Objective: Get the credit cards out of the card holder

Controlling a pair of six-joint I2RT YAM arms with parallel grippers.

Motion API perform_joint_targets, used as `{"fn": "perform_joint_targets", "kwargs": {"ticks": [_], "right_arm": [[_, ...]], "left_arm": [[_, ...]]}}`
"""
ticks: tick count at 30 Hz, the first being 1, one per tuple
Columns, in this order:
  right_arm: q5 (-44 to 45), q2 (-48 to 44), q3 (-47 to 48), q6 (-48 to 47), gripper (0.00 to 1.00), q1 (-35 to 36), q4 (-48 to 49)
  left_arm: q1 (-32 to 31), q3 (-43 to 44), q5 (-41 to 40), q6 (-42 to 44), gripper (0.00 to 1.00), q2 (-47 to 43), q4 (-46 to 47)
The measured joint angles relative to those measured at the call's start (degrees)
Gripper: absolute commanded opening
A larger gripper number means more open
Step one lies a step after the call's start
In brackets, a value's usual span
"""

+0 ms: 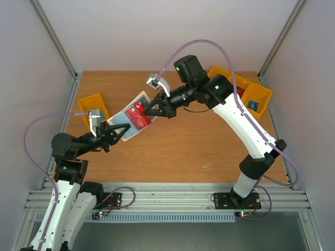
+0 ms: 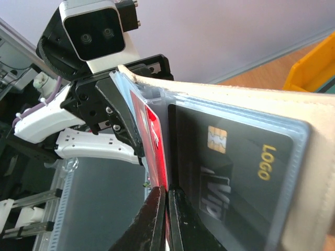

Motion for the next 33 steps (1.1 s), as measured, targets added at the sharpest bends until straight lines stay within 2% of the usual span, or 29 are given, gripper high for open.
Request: {"fn": "perform_joint_targets", "kwargs": {"ticks": [6, 18, 26, 33], "right_arm": [[-0.22, -1.03, -0.09, -0.61, 0.01, -2.21, -0.87], [-2.38, -0.90, -1.97, 0.15, 0.01, -1.97, 1.64], [1.09, -1.03, -9.22, 6.64, 0.01, -14.36, 6.64], [12.15, -0.74, -11.98, 17.07, 0.01, -30.77, 8.85]], "left_arm": [[0.00, -0.02, -0.68, -0.15, 0.00, 0.00, -0.20], [-0.02, -0.04, -3.82, 0.72, 0.00, -0.09, -2.25], [-0.04, -1.11, -19.89, 5.55, 0.00, -0.74, -15.98], [0.02, -2.54, -27.36, 8.74, 0.00, -0.76, -23.65]]}}
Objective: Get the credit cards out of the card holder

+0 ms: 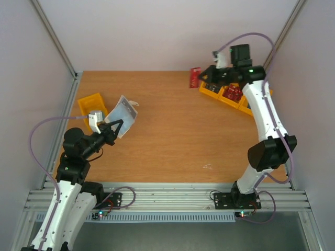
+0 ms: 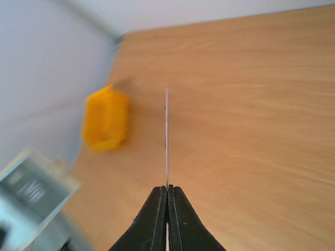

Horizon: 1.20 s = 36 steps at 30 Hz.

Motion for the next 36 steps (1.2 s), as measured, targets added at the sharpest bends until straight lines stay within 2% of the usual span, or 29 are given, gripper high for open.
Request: {"fn": "perform_joint_targets", "kwargs": {"ticks": [5, 8, 11, 17, 19, 27, 31, 33, 36], "right_arm": [[10.54, 4.72, -0.68, 4.15, 0.01, -13.81, 0.79], [15.23, 12.15, 2.99, 5.22, 0.01, -19.96, 0.26], [18.49, 21.99, 10.82, 5.70, 0.01, -23.21, -0.74], [22.64, 43.60, 39.34, 5.62, 0.01, -24.90, -9.18], [23.15, 47.43, 43.69, 5.60, 0.01, -24.87, -11.19], [23.82, 49.88, 42.77, 6.12, 0.02, -24.85, -14.14], [23.87, 49.88, 42.62, 5.55, 0.14, -24.87, -14.05], [24.04, 49.88, 42.62, 4.96, 0.28, -24.96, -14.01], [25.00, 49.88, 42.66, 4.11, 0.32, -25.09, -14.03]], "left_arm": [[0.39, -0.37, -0.17, 1.55, 0.00, 0.02, -0.94], [1.14, -0.37, 0.20, 2.16, 0.00, 0.55, -0.79], [2.38, -0.37, 0.79, 2.27, 0.00, 2.19, -0.48], [5.35, -0.37, 1.55, 2.27, 0.00, 7.23, 1.90], [6.14, -0.37, 1.66, 2.23, 0.00, 9.29, 3.45], [6.54, -0.37, 3.41, 2.12, 0.00, 14.16, 9.68], [6.54, -0.37, 4.13, 2.08, 0.00, 14.84, 11.37], [6.54, -0.37, 4.50, 2.08, 0.00, 15.10, 11.85], [6.54, -0.37, 4.76, 2.08, 0.00, 15.12, 12.11]]}}
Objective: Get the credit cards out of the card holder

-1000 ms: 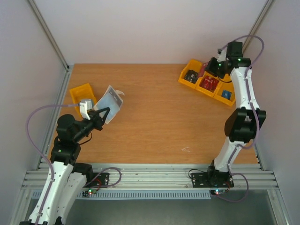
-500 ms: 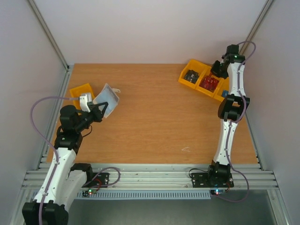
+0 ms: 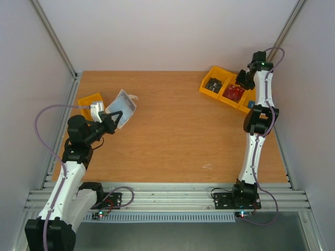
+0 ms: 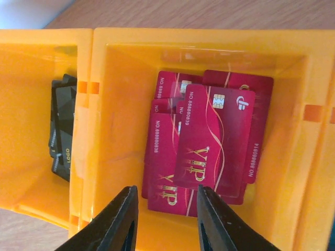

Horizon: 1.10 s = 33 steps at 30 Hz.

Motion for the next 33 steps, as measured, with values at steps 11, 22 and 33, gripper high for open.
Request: {"fn": "perform_joint_targets", "kwargs": {"ticks": [11, 22, 33], "right_arm": [[-3.89, -8.09, -2.73, -6.19, 0.33, 2.89, -3.72], [-51.15, -40.89, -23.45, -21.99, 0.53, 30.36, 2.82], [-54.12, -55.28, -37.86, -25.97, 0.83, 44.65, 8.98]], "left_arm": [[0.00, 0.09, 3.41, 0.07, 0.00, -2.93, 0.11], [0.00, 9.84, 23.34, 3.06, 0.00, -10.32, 2.62], [0.00, 14.82, 33.29, 6.36, 0.01, -15.47, 2.71]]}}
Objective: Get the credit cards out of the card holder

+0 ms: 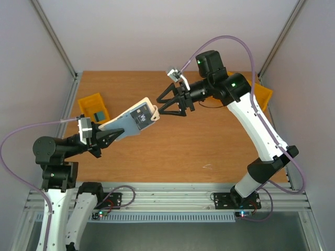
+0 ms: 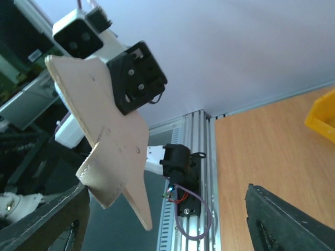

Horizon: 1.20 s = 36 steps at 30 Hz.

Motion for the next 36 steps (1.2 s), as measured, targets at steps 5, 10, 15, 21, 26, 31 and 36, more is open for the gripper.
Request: {"fn": "perform_joint_targets", "kwargs": {"ticks": [5, 10, 15, 21, 26, 31, 36], "right_arm": [[-1.70, 0.02, 0.31, -3.28, 0.84, 3.32, -2.05], [-1.07, 0.33, 4.72, -7.34, 0.77, 5.75, -7.15], [4.44, 0.74, 5.42, -6.84, 0.30, 10.12, -6.08], [6.29, 1.84, 5.20, -4.33, 0.01, 10.84, -3.02], [12.15, 1.84, 4.61, -1.44, 0.01, 10.86, -1.79], [26.77, 1.95, 4.57, 3.54, 0.01, 10.86, -1.01], [39.91, 1.92, 3.52, 7.91, 0.01, 10.84, -0.48]], "left_arm": [[0.00, 0.13, 0.02, -0.15, 0.01, -0.87, -0.09], [0.00, 0.13, -0.17, -0.68, 0.01, -1.18, -0.11], [0.00, 0.13, -0.35, -0.96, 0.01, -1.40, -0.13], [0.00, -0.35, -2.73, -1.75, 0.48, -2.32, -0.44], [0.00, -1.88, -16.72, -2.73, 0.64, -3.08, -4.72], [1.92, -4.15, -32.26, -1.95, 0.66, -2.91, -11.98], [2.23, -5.77, -31.80, 0.00, 0.56, -2.93, -13.51]]}}
